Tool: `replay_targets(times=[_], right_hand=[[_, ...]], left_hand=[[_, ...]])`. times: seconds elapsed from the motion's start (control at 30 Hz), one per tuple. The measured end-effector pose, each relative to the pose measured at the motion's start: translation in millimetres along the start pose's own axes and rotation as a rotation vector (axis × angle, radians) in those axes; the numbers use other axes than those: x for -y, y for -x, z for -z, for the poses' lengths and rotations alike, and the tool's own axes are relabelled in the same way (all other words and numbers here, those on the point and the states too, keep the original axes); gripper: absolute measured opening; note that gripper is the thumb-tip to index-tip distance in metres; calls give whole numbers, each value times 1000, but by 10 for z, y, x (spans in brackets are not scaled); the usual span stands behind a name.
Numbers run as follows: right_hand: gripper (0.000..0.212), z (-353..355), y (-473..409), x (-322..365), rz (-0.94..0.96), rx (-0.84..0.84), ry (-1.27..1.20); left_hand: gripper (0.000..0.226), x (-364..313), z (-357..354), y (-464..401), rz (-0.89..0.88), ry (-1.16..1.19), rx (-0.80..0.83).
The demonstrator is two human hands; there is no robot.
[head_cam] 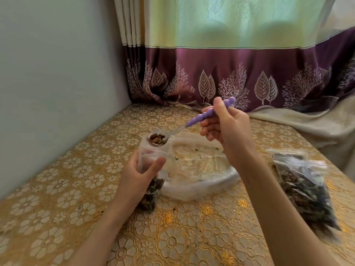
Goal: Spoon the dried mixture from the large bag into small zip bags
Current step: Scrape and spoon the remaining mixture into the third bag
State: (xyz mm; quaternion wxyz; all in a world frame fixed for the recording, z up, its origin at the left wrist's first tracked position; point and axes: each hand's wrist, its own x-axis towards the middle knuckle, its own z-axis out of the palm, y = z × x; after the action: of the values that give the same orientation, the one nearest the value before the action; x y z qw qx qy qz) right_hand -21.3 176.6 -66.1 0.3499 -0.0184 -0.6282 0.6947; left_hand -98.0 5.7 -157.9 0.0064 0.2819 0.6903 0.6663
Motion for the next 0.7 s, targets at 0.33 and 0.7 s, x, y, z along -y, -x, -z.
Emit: replay_targets(times=[0.33,0.7], right_hand=[[32,-85,36,-34,107,48,-90],[40,136,-52,-353,-13,-226,159]], left_hand=[[43,-38,30,3,-35,77,-86],[37,-88,93,-3,-75,103,-163]])
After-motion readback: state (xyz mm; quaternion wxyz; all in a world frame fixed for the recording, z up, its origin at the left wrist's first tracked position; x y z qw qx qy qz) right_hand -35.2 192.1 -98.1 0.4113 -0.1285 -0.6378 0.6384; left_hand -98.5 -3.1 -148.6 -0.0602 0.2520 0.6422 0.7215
